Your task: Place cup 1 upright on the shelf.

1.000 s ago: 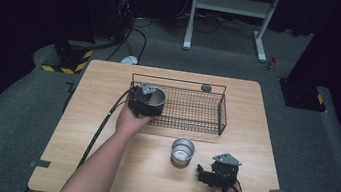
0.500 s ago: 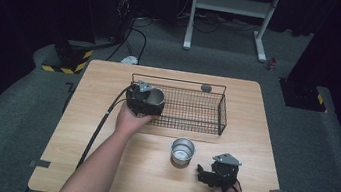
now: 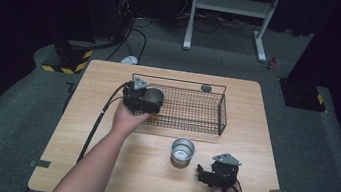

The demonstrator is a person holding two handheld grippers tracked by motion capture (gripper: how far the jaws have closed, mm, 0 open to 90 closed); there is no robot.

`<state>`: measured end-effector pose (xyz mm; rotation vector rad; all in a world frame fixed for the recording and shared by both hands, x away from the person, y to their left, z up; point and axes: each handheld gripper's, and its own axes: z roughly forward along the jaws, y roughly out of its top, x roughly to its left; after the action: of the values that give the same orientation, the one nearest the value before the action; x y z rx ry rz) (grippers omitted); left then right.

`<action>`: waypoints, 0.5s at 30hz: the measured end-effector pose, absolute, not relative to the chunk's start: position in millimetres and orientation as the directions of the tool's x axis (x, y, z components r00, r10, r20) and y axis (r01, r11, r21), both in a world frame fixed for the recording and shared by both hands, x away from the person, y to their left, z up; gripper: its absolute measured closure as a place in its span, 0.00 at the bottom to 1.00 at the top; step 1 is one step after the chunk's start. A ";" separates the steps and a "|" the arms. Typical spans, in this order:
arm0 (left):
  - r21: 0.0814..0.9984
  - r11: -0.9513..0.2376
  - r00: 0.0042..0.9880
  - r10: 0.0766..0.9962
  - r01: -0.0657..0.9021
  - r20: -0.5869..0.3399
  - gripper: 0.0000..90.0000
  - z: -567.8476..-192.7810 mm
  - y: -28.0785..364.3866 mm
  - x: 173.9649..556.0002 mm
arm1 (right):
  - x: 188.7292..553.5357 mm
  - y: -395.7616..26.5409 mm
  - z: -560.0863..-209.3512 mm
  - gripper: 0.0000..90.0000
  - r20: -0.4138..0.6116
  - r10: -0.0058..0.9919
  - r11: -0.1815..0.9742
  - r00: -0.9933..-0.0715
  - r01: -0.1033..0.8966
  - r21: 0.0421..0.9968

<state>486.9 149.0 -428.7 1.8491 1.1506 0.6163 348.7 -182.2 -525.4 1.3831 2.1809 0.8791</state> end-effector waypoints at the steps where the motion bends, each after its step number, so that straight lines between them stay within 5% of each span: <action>1: 0.855 -0.216 0.459 0.888 0.472 -0.029 0.01 -427.5 149.3 485.3 | 348.7 -182.2 -525.4 0.10 -0.008 0.906 0.309 -0.423 0.647 0.697; 15: 0.861 -0.201 0.481 0.875 0.467 -0.057 0.02 -420.9 157.0 465.8 | 348.8 -182.0 -525.4 0.10 -0.009 0.905 0.310 -0.424 0.647 0.697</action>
<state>465.8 157.0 -420.9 1.8368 1.1268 0.5745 348.8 -182.0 -525.4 1.3821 2.1824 0.8786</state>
